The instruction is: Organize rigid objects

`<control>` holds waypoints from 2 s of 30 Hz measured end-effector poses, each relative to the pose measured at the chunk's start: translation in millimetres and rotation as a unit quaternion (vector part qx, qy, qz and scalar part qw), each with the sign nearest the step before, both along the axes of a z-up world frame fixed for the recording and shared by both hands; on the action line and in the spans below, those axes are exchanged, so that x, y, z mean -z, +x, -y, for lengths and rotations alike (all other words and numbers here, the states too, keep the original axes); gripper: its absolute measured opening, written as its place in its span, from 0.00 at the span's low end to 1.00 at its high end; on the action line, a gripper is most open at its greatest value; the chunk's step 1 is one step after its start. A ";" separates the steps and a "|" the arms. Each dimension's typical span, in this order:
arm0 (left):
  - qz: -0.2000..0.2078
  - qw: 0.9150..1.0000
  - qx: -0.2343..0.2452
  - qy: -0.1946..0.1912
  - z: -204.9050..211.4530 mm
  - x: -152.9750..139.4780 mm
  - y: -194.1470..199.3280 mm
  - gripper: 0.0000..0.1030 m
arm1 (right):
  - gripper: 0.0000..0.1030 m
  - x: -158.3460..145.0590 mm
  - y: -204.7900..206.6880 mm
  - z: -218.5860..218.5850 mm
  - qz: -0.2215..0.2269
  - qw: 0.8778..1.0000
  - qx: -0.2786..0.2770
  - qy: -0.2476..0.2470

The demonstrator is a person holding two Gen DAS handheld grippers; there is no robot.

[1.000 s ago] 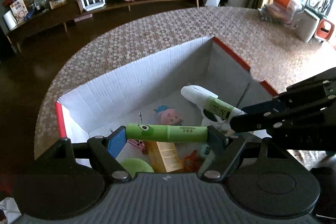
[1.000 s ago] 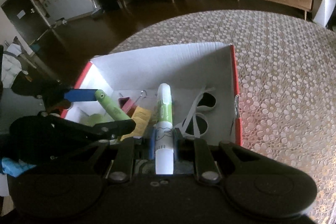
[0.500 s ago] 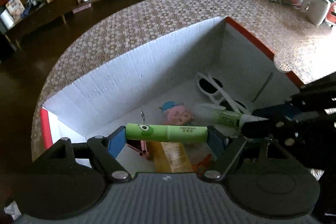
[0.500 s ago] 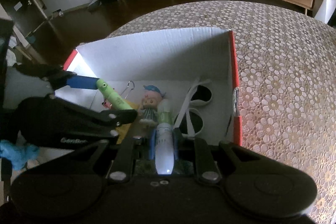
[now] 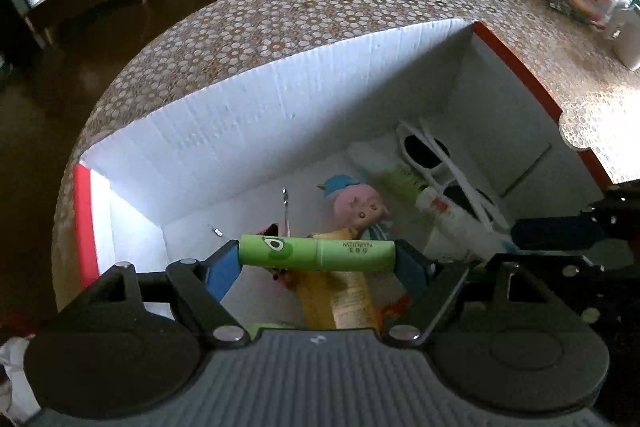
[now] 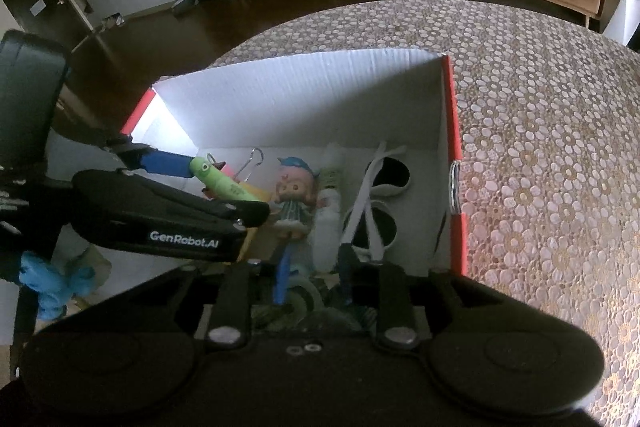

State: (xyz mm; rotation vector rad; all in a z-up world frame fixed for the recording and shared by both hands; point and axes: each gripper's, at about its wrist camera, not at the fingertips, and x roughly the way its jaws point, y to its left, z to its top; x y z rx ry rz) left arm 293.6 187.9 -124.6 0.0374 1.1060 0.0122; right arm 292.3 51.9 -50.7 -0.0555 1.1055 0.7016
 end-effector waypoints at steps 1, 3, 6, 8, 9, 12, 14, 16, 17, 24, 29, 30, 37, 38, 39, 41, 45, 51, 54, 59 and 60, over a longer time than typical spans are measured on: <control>0.002 1.000 -0.003 -0.002 -0.4 -1.1 -1.5 0.79 | 0.27 -1.3 -0.7 0.8 0.001 1.000 0.001 0.000; 0.008 1.000 -0.009 -0.007 -1.7 -4.9 -6.2 0.79 | 0.28 -5.0 -3.3 2.5 0.004 1.000 0.001 0.001; 0.018 1.000 -0.018 -0.009 -3.6 -11.5 -15.5 0.79 | 0.32 -11.2 -8.0 5.5 0.007 1.000 0.003 0.004; 0.027 0.999 -0.023 -0.011 -4.2 -17.5 -22.6 0.79 | 0.33 -16.6 -12.0 7.6 0.009 1.000 0.004 0.009; 0.030 0.999 -0.025 -0.012 -4.6 -20.4 -25.9 0.79 | 0.34 -19.4 -13.7 9.1 0.012 1.000 0.004 0.009; 0.044 0.998 -0.031 -0.021 -5.7 -31.7 -37.0 0.79 | 0.37 -29.5 -21.5 12.4 0.020 1.000 0.002 0.015; 0.054 0.998 -0.034 -0.027 -5.9 -39.6 -44.7 0.79 | 0.41 -37.0 -27.2 14.7 0.026 0.999 0.000 0.021; 0.064 0.997 -0.036 -0.030 -4.8 -47.0 -53.1 0.79 | 0.47 -43.2 -32.7 16.8 0.029 0.999 -0.003 0.026; 0.069 0.996 -0.037 -0.031 -4.4 -50.5 -56.9 0.79 | 0.50 -46.1 -35.7 16.9 0.032 0.999 -0.004 0.029; 0.103 0.992 -0.053 -0.050 -3.0 -73.5 -85.9 0.79 | 0.65 -64.7 -55.6 22.6 0.055 0.998 -0.013 0.042; 0.136 0.989 -0.053 -0.018 4.9 -88.0 -107.3 0.82 | 0.81 -74.5 -66.0 30.0 0.070 0.996 -0.015 0.053; 0.142 0.988 -0.053 -0.016 6.2 -90.6 -112.1 0.82 | 0.82 -76.2 -68.2 32.1 0.074 0.996 -0.017 0.057; 0.173 0.982 -0.067 -0.024 12.4 -104.3 -142.5 0.98 | 0.99 -89.3 -86.1 45.6 0.117 0.988 -0.024 0.097; 0.176 0.982 -0.067 -0.027 14.1 -105.0 -145.6 0.98 | 1.00 -91.6 -89.2 48.9 0.125 0.986 -0.026 0.109; 0.180 0.981 -0.070 -0.030 15.6 -106.0 -149.7 0.98 | 1.00 -93.2 -91.5 51.6 0.132 0.984 -0.026 0.117; 0.189 0.979 -0.077 -0.030 18.0 -107.5 -157.0 0.99 | 1.00 -95.8 -95.9 57.0 0.145 0.981 -0.022 0.126; 0.203 0.975 -0.088 -0.026 24.8 -111.2 -170.7 0.99 | 1.00 -97.5 -101.0 65.4 0.158 0.978 -0.014 0.137; 0.215 0.971 -0.104 -0.013 36.2 -113.8 -183.2 0.99 | 1.00 -98.5 -108.3 72.5 0.172 0.975 -0.011 0.142; 0.223 0.969 -0.106 -0.005 43.5 -115.9 -187.7 0.99 | 1.00 -98.1 -113.4 74.5 0.177 0.974 -0.013 0.144; 0.234 0.967 -0.105 0.001 53.1 -119.4 -198.5 0.99 | 1.00 -97.7 -121.7 77.6 0.186 0.972 -0.016 0.142; 0.233 0.967 -0.104 -0.001 54.8 -118.9 -200.3 0.99 | 1.00 -97.5 -123.3 78.1 0.188 0.972 -0.017 0.142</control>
